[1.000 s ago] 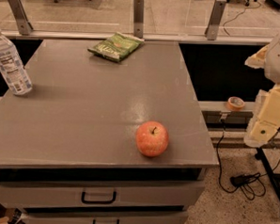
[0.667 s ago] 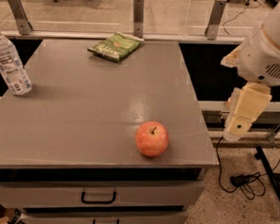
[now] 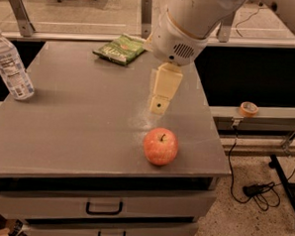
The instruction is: Knock blue plastic bottle over
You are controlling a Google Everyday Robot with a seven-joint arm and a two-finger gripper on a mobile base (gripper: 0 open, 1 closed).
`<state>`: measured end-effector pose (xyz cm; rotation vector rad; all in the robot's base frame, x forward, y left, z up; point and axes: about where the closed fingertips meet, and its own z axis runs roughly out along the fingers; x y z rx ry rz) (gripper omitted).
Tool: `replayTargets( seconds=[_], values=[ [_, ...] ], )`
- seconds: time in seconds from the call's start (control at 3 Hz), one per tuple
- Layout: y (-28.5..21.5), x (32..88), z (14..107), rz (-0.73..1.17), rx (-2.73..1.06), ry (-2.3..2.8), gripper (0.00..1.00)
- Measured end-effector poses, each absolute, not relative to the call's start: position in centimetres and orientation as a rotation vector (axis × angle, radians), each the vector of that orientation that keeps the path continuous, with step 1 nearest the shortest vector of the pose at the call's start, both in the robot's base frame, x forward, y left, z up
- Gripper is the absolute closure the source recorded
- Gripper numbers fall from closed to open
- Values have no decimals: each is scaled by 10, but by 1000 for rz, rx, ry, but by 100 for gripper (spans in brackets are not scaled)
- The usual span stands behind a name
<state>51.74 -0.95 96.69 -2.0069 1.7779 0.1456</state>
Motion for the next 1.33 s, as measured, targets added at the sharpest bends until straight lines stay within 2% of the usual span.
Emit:
replayTargets(
  seconds=[0.33,0.67,1.33],
  values=[
    [-9,517,967,146,-2007,1778,0],
    [21,536,964,227,-1962,1717,0],
    [174,602,972,604,-1772,1503,0]
  ],
)
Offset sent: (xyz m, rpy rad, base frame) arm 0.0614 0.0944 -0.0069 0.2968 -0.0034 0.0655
